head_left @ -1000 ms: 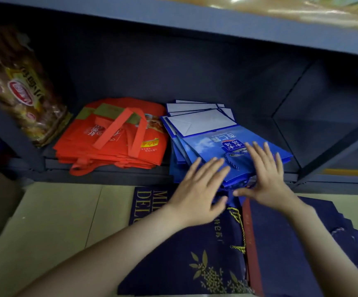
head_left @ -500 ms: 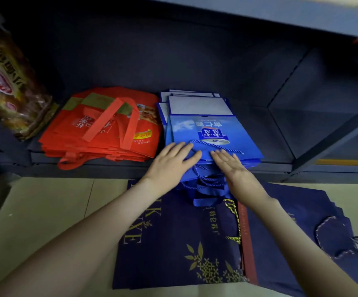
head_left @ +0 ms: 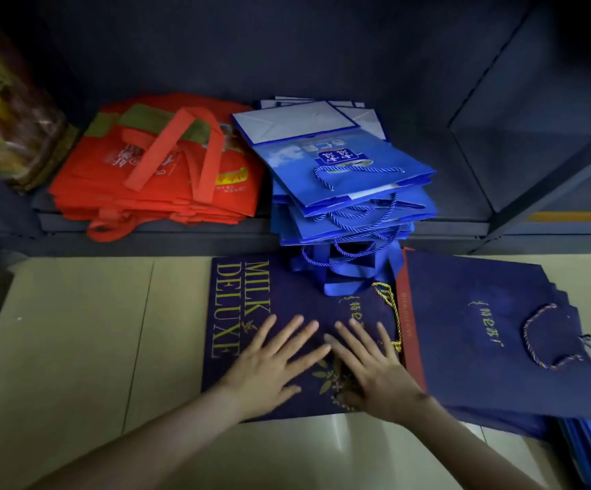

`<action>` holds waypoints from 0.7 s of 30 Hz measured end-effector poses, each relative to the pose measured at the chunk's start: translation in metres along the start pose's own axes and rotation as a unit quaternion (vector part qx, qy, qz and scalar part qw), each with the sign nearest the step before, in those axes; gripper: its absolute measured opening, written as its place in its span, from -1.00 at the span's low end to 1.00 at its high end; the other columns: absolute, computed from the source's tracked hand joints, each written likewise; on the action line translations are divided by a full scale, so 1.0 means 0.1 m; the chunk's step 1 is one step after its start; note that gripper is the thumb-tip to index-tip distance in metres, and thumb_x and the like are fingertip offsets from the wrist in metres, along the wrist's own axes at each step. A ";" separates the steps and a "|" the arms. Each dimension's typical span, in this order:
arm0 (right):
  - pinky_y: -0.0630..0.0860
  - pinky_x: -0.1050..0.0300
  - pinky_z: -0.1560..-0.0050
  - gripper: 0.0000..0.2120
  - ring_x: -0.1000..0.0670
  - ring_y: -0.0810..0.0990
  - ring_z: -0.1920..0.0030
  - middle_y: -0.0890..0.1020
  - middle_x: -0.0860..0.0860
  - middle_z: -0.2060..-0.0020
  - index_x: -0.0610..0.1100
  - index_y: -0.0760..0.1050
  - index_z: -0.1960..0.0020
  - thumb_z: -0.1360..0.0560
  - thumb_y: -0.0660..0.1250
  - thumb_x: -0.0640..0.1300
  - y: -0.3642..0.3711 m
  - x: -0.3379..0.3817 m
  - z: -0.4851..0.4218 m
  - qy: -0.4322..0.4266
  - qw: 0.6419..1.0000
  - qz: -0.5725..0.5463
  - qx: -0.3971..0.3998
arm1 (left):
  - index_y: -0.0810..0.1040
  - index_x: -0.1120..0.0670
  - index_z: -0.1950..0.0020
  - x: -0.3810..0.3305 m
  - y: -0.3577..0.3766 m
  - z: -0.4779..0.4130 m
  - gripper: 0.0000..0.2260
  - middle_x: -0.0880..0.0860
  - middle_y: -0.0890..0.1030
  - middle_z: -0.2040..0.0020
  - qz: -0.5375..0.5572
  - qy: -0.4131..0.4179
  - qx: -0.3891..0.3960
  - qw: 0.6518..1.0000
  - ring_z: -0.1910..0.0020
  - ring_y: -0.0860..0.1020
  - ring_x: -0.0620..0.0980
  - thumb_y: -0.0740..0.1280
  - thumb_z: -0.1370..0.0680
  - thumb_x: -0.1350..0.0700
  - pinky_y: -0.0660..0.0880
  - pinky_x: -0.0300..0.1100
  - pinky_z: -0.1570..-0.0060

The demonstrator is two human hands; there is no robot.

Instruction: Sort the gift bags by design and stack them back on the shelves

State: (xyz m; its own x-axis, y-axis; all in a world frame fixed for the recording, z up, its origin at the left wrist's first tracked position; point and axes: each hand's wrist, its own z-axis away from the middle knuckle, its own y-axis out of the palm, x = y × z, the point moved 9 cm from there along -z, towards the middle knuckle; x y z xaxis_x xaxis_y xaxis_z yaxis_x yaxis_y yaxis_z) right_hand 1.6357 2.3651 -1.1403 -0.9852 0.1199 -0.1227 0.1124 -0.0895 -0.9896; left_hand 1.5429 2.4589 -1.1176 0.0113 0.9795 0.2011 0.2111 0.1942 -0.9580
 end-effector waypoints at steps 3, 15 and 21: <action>0.01 -0.19 -0.41 -0.20 -0.07 0.02 -0.53 0.23 -0.09 -0.48 -0.02 -0.05 -0.57 -0.45 0.19 0.19 -0.31 -0.42 -0.07 0.143 0.983 -0.074 -0.090 | 0.00 -0.07 -0.55 0.17 -0.30 -0.32 -0.13 0.11 0.08 -0.52 -0.031 -0.021 -0.071 0.997 -0.48 0.01 0.12 0.44 -0.37 0.02 -0.18 0.13 -0.45; -0.16 -0.30 -0.41 0.36 -0.19 -0.02 -0.51 0.12 -0.20 -0.51 -0.07 -0.13 -0.56 -0.02 0.64 0.17 -1.29 -1.58 -0.96 0.228 0.960 0.068 -0.145 | 0.10 0.15 -0.49 1.15 -0.68 -1.71 0.16 0.07 0.46 -0.36 -0.126 -0.155 -0.045 0.979 -0.32 0.44 0.03 0.44 -0.11 -0.43 0.20 -0.02 -0.31; 0.12 -0.36 -0.35 0.12 -0.23 0.22 -0.41 0.43 -0.24 -0.28 -0.21 0.20 -0.42 -0.02 0.68 0.03 -1.30 -1.55 -1.13 0.184 0.958 0.105 -0.195 | 0.29 0.18 -0.38 1.40 -0.65 -1.69 -0.09 0.09 0.52 -0.22 -0.109 -0.096 -0.102 0.984 -0.21 0.48 0.04 0.35 -0.27 -0.42 0.24 -0.03 -0.19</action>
State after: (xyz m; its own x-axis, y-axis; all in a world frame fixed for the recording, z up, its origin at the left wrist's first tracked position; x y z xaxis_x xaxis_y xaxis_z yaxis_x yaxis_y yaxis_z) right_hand 1.7882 2.4696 -1.0012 -0.8310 0.4872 -0.2683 0.4133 0.2179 -0.8841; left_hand 1.6962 2.5746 -0.9923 -0.2372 0.9118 0.3351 0.3794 0.4045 -0.8321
